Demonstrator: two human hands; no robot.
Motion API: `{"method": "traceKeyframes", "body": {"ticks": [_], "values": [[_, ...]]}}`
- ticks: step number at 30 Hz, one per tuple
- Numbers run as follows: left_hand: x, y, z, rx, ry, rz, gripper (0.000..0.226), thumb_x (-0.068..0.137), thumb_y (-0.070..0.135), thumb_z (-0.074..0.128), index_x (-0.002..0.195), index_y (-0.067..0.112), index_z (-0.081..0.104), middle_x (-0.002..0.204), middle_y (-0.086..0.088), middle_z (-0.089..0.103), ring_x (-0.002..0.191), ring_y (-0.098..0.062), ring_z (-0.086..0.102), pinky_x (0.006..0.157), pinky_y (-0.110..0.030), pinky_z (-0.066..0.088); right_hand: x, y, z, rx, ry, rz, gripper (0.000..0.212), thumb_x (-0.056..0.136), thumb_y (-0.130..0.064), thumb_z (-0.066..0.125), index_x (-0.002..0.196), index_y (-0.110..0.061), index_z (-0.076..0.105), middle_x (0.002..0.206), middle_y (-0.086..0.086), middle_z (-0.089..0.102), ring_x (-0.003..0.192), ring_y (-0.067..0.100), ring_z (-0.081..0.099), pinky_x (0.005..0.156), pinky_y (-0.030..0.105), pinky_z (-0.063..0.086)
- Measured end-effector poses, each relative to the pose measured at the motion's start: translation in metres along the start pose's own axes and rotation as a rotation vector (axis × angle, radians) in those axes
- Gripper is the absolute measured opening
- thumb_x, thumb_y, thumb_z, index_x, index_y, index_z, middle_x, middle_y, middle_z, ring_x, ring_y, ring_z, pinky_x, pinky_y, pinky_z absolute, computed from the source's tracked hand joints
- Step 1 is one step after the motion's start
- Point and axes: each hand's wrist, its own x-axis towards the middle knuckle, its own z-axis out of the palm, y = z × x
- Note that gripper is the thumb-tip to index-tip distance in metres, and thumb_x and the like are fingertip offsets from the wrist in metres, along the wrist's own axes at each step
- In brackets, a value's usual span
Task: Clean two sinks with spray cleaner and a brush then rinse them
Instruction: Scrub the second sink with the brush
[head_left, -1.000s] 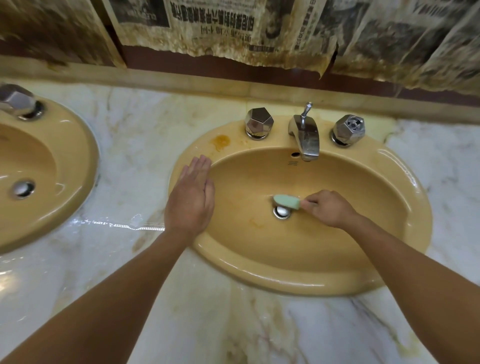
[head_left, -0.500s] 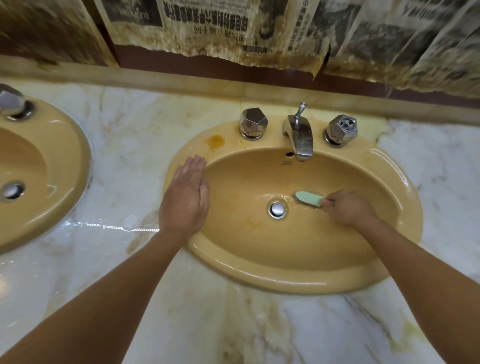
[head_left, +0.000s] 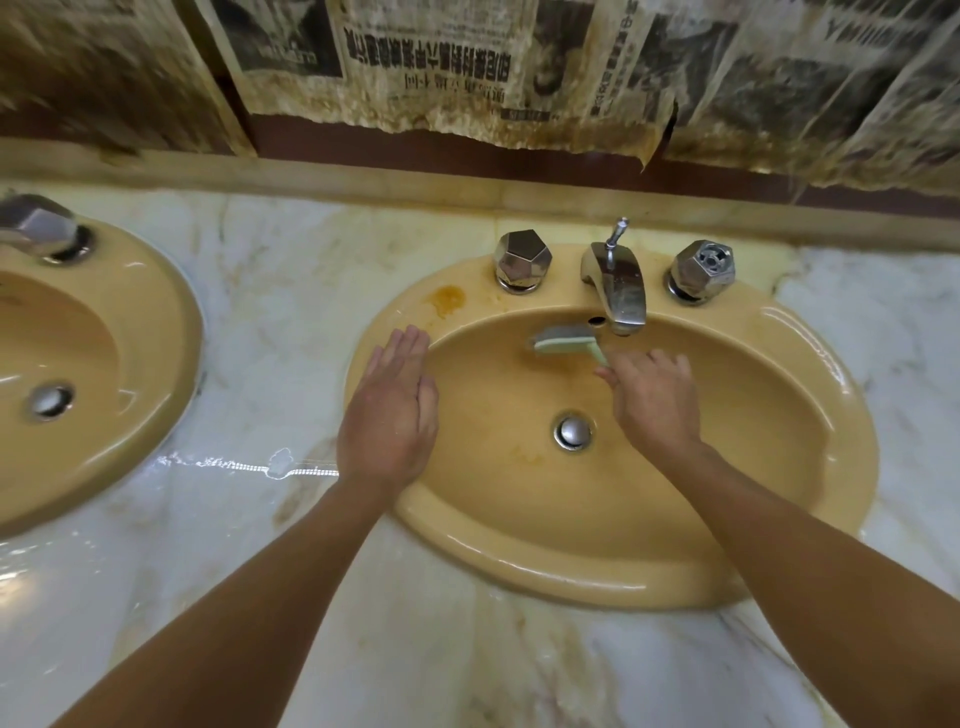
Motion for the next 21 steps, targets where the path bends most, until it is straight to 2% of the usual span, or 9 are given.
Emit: {"method": "traceKeyframes", "body": {"ticks": [1, 4, 5, 8, 11, 15, 18, 19, 21], "values": [[0.0, -0.001, 0.0, 0.0, 0.003, 0.0, 0.056, 0.1, 0.023, 0.03, 0.152, 0.009, 0.044, 0.16, -0.004, 0.039, 0.151, -0.013, 0.027, 0.124, -0.02, 0.007, 0.0, -0.004, 0.001, -0.015, -0.02, -0.001, 0.022, 0.102, -0.03, 0.053, 0.107, -0.015, 0.068, 0.092, 0.006, 0.073, 0.079, 0.032, 0.059, 0.071, 0.037, 0.031], [0.0, -0.002, 0.0, 0.007, 0.014, -0.001, 0.055, 0.1, 0.023, 0.03, 0.151, 0.009, 0.044, 0.16, -0.004, 0.039, 0.151, -0.013, 0.027, 0.124, -0.021, 0.008, 0.0, -0.006, 0.007, -0.142, -0.352, -0.036, 0.025, 0.105, -0.034, 0.041, 0.119, -0.023, 0.059, 0.107, 0.003, 0.071, 0.097, 0.03, 0.061, 0.079, 0.038, 0.032], [-0.001, -0.002, 0.0, 0.006, 0.016, 0.003, 0.055, 0.1, 0.023, 0.03, 0.151, 0.009, 0.044, 0.16, -0.004, 0.039, 0.151, -0.013, 0.027, 0.124, -0.021, 0.007, 0.001, -0.004, 0.008, -0.132, -0.364, -0.043, 0.025, 0.105, -0.033, 0.04, 0.12, -0.023, 0.058, 0.107, 0.004, 0.071, 0.097, 0.03, 0.06, 0.079, 0.039, 0.031], [-0.001, 0.0, -0.001, -0.005, 0.018, 0.005, 0.055, 0.1, 0.023, 0.03, 0.151, 0.009, 0.044, 0.159, -0.004, 0.039, 0.151, -0.013, 0.027, 0.123, -0.017, 0.005, 0.002, -0.005, 0.005, -0.013, -0.152, 0.001, 0.03, 0.104, -0.033, 0.038, 0.103, -0.014, 0.061, 0.093, 0.008, 0.071, 0.081, 0.032, 0.057, 0.071, 0.038, 0.031], [0.001, -0.002, 0.0, -0.003, 0.026, 0.017, 0.055, 0.1, 0.023, 0.03, 0.151, 0.008, 0.044, 0.159, -0.006, 0.04, 0.151, -0.014, 0.028, 0.123, -0.018, 0.005, 0.005, -0.013, 0.005, -0.103, -0.268, -0.088, 0.033, 0.105, -0.037, 0.033, 0.117, -0.017, 0.057, 0.103, 0.006, 0.071, 0.092, 0.033, 0.061, 0.076, 0.04, 0.036], [0.0, -0.002, 0.0, -0.015, 0.027, 0.018, 0.054, 0.1, 0.022, 0.032, 0.151, 0.008, 0.045, 0.158, -0.007, 0.041, 0.15, -0.015, 0.029, 0.123, -0.018, 0.006, 0.014, -0.03, -0.002, 0.001, -0.165, -0.049, 0.03, 0.106, -0.036, 0.036, 0.116, -0.018, 0.058, 0.102, 0.004, 0.07, 0.089, 0.03, 0.058, 0.072, 0.039, 0.03], [0.0, -0.004, 0.001, -0.008, 0.028, 0.022, 0.054, 0.1, 0.022, 0.032, 0.151, 0.008, 0.045, 0.159, -0.006, 0.04, 0.151, -0.015, 0.028, 0.123, -0.018, 0.005, 0.015, -0.045, 0.001, -0.008, -0.333, -0.099, 0.021, 0.105, -0.033, 0.043, 0.12, -0.023, 0.052, 0.11, 0.0, 0.067, 0.097, 0.027, 0.06, 0.075, 0.038, 0.032], [0.0, -0.004, 0.001, -0.01, 0.028, 0.02, 0.055, 0.1, 0.022, 0.032, 0.151, 0.008, 0.045, 0.159, -0.006, 0.04, 0.151, -0.015, 0.028, 0.123, -0.018, 0.005, 0.014, -0.047, 0.002, -0.022, -0.323, -0.124, 0.021, 0.105, -0.034, 0.043, 0.12, -0.023, 0.053, 0.109, -0.001, 0.068, 0.097, 0.027, 0.06, 0.076, 0.038, 0.035], [0.0, -0.005, 0.002, -0.018, 0.031, 0.019, 0.054, 0.1, 0.022, 0.033, 0.151, 0.008, 0.045, 0.159, -0.006, 0.04, 0.151, -0.015, 0.028, 0.124, -0.018, 0.005, 0.012, -0.05, -0.003, 0.055, -0.216, -0.135, 0.024, 0.105, -0.038, 0.041, 0.108, -0.021, 0.058, 0.095, -0.001, 0.068, 0.082, 0.026, 0.06, 0.068, 0.037, 0.04]]}}
